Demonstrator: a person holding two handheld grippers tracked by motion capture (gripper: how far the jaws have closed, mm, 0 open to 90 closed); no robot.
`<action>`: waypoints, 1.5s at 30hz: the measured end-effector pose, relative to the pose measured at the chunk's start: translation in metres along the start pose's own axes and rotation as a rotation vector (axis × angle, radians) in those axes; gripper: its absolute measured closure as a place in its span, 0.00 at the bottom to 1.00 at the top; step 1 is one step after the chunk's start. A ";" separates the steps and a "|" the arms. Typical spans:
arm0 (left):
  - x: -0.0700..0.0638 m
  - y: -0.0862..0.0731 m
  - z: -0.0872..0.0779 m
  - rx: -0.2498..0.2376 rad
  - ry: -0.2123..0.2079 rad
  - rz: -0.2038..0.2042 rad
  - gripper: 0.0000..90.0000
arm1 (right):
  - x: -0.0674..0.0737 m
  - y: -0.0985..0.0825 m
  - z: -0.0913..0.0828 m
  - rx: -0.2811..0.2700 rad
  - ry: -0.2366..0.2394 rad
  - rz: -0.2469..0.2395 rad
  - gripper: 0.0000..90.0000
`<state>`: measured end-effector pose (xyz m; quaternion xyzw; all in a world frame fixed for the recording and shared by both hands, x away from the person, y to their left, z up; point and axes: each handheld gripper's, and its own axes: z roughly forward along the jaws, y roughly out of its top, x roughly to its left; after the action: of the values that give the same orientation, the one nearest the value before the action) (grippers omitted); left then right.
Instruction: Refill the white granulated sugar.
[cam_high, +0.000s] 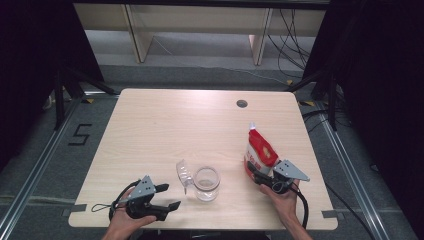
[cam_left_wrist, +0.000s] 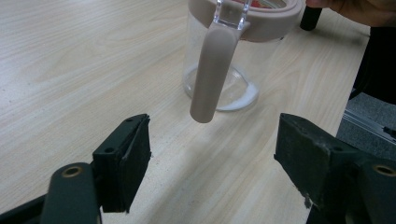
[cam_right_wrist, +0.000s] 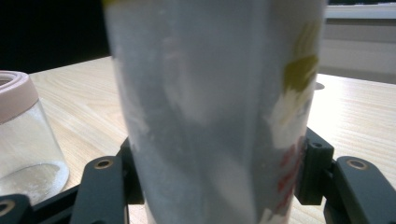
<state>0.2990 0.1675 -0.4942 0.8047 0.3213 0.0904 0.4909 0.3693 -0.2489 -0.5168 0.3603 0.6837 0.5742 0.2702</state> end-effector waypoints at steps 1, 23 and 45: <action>0.000 0.000 0.001 -0.012 -0.003 -0.003 0.29 | 0.000 0.000 -0.001 0.012 -0.006 -0.004 0.44; 0.001 -0.001 0.001 -0.007 -0.011 0.003 0.30 | 0.002 0.006 -0.006 0.054 -0.011 -0.015 0.50; 0.002 0.000 0.000 -0.008 -0.014 0.020 0.30 | 0.013 0.031 -0.021 0.058 0.110 -0.218 0.51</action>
<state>0.3010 0.1688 -0.4947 0.8064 0.3097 0.0911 0.4955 0.3507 -0.2486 -0.4822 0.2594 0.7491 0.5403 0.2823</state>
